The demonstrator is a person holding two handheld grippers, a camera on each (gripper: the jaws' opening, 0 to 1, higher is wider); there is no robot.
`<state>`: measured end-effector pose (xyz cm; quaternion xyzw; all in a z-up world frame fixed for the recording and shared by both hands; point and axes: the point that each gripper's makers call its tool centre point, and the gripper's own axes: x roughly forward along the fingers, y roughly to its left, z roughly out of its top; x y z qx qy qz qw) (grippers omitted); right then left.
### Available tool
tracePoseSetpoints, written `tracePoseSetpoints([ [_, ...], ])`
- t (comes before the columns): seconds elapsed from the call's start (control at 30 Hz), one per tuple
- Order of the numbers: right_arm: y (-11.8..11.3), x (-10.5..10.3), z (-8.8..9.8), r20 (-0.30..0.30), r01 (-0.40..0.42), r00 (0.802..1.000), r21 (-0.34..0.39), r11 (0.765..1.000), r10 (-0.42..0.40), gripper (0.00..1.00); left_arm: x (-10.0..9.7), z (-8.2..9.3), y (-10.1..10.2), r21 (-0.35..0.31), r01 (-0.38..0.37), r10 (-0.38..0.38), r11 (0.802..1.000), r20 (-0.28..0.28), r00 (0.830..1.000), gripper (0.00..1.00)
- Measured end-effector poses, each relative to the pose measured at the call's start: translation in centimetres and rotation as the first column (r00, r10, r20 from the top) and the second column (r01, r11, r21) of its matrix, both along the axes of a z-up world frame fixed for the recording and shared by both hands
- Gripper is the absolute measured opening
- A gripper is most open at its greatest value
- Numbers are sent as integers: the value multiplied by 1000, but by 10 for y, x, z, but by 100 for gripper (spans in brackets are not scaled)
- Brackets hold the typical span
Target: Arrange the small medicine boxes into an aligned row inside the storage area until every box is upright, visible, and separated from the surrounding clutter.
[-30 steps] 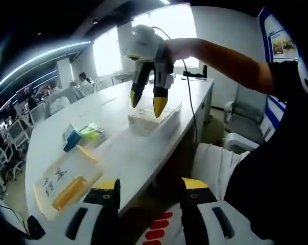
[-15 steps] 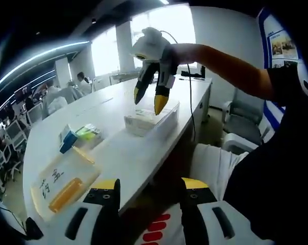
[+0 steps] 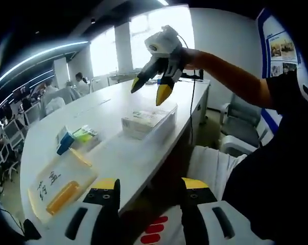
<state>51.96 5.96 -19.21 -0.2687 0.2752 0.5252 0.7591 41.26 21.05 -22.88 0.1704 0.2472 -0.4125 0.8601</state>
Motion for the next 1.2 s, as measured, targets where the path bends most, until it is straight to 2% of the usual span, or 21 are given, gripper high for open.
tracePoseSetpoints([
  [0.1,-8,7,-1,6,42,999,26,999,-42,70,-1,-1,-2,-18,6,-6,1000,-10,1000,46],
  [0.17,-13,12,0,33,59,998,36,998,-60,68,-3,-1,-4,-31,13,-14,999,-15,1000,46],
  [0.37,-18,22,11,78,86,992,164,983,-100,70,-2,-1,-4,-39,0,-1,999,-17,1000,47],
  [0.5,-20,18,9,83,85,991,216,973,-105,71,2,-3,-2,-41,-17,16,999,-24,1000,49],
  [0.63,-26,17,9,43,115,990,311,944,-135,76,4,-1,-3,-47,-24,22,999,-27,999,49],
  [0.87,-38,20,3,69,132,984,352,927,-166,77,9,2,-1,-51,-34,33,998,-22,999,49],
  [1.2,-50,10,5,98,132,977,416,900,-189,77,21,2,3,-46,-60,59,997,-21,998,51],
])
